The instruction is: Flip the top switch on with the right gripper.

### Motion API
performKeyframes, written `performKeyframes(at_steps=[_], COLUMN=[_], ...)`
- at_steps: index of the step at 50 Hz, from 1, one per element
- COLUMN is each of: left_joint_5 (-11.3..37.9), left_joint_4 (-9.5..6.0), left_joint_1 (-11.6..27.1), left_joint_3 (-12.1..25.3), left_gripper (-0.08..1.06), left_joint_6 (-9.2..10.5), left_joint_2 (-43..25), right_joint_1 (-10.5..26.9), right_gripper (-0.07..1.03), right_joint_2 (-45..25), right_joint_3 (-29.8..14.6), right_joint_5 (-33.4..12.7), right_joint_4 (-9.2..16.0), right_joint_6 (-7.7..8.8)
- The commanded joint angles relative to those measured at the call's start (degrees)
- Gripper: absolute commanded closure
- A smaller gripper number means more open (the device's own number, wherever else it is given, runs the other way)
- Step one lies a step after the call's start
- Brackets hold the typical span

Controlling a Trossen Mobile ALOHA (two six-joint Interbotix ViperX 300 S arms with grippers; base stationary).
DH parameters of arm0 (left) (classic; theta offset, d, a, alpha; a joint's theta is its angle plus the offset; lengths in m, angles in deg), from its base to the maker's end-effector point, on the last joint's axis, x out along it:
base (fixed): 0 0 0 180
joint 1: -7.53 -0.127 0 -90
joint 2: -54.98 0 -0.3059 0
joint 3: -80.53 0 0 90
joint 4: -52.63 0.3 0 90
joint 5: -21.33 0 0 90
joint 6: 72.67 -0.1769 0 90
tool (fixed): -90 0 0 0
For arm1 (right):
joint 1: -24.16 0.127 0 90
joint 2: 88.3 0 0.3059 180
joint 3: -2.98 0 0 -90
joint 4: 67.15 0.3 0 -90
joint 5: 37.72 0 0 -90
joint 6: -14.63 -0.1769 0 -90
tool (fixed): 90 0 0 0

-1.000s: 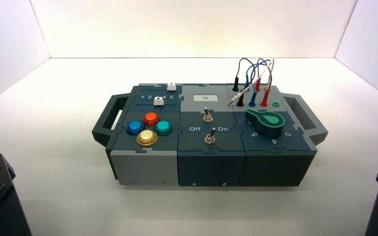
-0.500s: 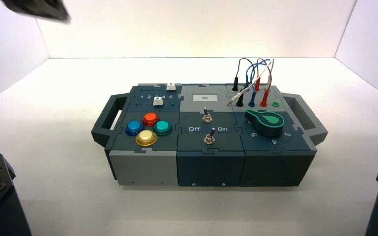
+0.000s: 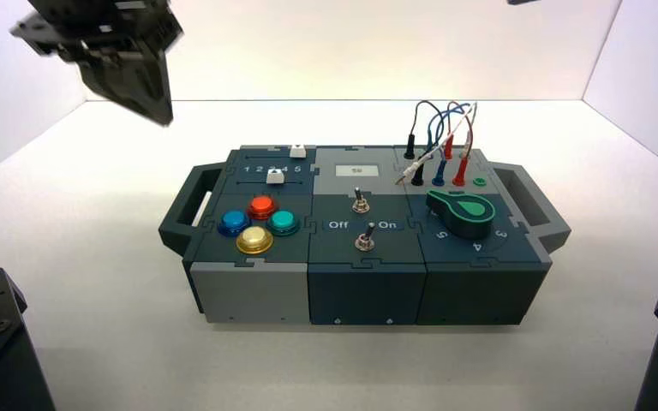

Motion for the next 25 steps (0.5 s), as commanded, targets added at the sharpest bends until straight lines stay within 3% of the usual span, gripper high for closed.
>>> performKeyframes(at_steps=[1, 25], left_joint_5=[0.1, 0.4], left_joint_4=[0.00, 0.09], left_joint_1=[1.2, 3.4], left_joint_3=[2.5, 5.8], left_gripper=[1.00, 1.01], left_joint_6=[-0.35, -0.88], left_joint_2=[-3.3, -12.8], right_joint_1=[1.8, 11.7], right_gripper=[0.98, 0.98], right_joint_2=[-2.7, -19.9], right_joint_3=[-3.0, -8.0], right_joint_5=[-0.3, 1.3], right_joint_4=[2.0, 3.4], right_joint_6=[0.09, 0.09])
